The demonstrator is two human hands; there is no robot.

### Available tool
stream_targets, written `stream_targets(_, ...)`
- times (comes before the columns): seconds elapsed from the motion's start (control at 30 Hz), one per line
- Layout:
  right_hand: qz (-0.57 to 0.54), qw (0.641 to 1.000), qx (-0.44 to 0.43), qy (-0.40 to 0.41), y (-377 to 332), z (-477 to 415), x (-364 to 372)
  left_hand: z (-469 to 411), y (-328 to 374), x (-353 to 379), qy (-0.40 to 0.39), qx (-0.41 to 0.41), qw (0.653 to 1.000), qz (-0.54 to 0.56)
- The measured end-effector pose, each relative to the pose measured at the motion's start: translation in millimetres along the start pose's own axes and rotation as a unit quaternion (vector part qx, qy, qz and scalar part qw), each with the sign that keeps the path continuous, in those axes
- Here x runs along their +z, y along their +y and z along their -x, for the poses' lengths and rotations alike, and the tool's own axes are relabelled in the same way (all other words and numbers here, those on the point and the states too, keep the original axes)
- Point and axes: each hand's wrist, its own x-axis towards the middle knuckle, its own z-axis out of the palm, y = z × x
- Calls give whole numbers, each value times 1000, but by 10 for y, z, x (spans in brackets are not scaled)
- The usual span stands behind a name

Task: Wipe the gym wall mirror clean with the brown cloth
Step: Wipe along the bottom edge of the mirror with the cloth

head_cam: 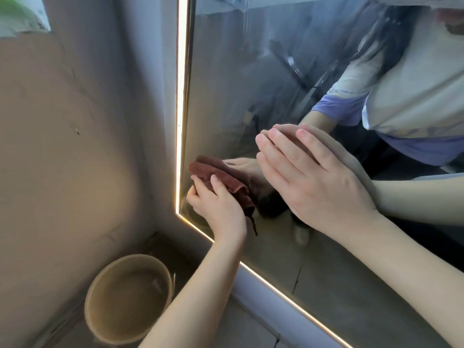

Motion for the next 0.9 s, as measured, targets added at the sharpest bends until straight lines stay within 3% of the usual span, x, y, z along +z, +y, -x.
stream_targets(0.07,9,1000,-1,-5,-1,9,1,261,15,-21,-38,117,992,5)
stream_targets(0.13,11,1000,-1,-6,3,1,2,309,9,3,-43,161,986,7)
stream_targets(0.27,-3,1000,0,-2,-2,-4,-2,-194,68,34,18,-23,999,-29)
stream_targets(0.3,-2,1000,-2,-2,-5,-3,1,-226,65,0,18,-34,999,-37)
stream_targets(0.33,1,1000,0,-3,-6,2,3,-182,74,-26,9,-11,999,-34)
stream_targets(0.47,13,1000,6,-7,1,2,5,291,100,-2,-41,247,967,-34)
stream_targets(0.57,12,1000,1,-12,4,3,2,211,150,66,-19,211,977,-19)
stream_targets(0.67,15,1000,0,-5,-5,-6,9,-64,160,34,19,61,998,-23)
stream_targets(0.73,13,1000,4,-7,-8,-4,11,-101,168,-4,22,8,999,-32)
stream_targets(0.9,16,1000,2,-22,-13,15,15,308,144,-40,-41,184,981,-37)
